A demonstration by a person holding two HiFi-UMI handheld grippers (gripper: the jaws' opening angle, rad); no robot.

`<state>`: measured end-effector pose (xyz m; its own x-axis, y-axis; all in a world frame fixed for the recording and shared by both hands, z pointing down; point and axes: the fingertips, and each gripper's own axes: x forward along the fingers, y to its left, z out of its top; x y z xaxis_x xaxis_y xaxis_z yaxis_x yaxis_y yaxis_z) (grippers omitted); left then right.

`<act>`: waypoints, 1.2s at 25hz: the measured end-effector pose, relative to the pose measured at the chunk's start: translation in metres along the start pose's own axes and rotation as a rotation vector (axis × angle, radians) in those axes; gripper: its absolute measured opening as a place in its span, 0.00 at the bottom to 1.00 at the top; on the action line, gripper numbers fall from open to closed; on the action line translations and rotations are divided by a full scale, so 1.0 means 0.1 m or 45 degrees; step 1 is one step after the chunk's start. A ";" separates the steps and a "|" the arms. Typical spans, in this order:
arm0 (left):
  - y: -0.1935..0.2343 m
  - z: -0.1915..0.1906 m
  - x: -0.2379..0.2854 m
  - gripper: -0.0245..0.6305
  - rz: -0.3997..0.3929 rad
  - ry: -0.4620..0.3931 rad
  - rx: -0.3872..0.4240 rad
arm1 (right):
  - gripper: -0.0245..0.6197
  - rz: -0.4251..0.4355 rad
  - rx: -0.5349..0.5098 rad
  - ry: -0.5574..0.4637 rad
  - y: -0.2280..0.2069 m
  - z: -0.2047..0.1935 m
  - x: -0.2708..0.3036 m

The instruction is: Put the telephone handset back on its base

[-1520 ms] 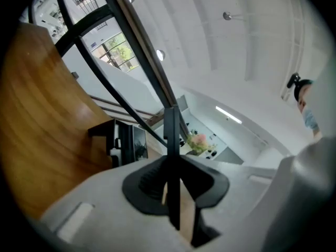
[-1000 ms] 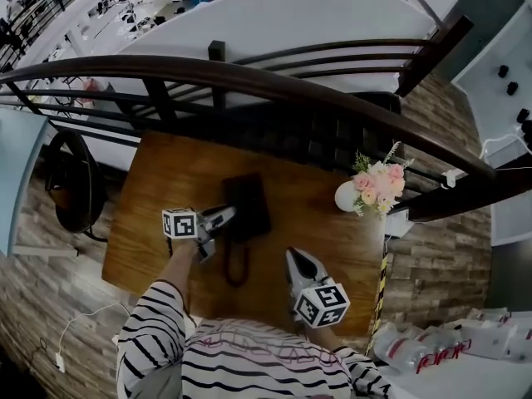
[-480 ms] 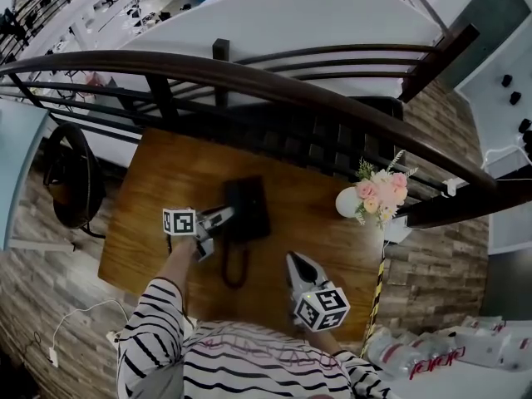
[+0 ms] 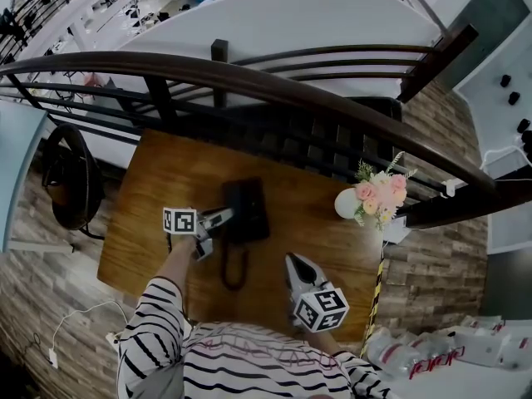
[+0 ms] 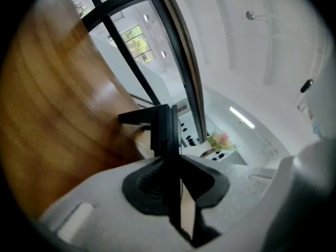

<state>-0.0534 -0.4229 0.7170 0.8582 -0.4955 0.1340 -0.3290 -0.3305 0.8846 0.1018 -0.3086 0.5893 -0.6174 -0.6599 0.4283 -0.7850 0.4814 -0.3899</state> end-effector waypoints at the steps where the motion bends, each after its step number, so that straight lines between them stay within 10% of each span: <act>1: 0.01 0.00 0.00 0.14 0.004 0.000 0.003 | 0.04 -0.001 0.000 0.001 0.00 0.00 0.00; 30: -0.51 0.13 -0.62 0.29 0.116 -0.173 0.236 | 0.04 0.016 -0.037 -0.061 0.43 0.07 -0.08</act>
<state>-0.0949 -0.3855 0.6581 0.7650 -0.6292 0.1375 -0.4801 -0.4147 0.7730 0.0730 -0.2867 0.5637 -0.6246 -0.6801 0.3839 -0.7788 0.5057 -0.3711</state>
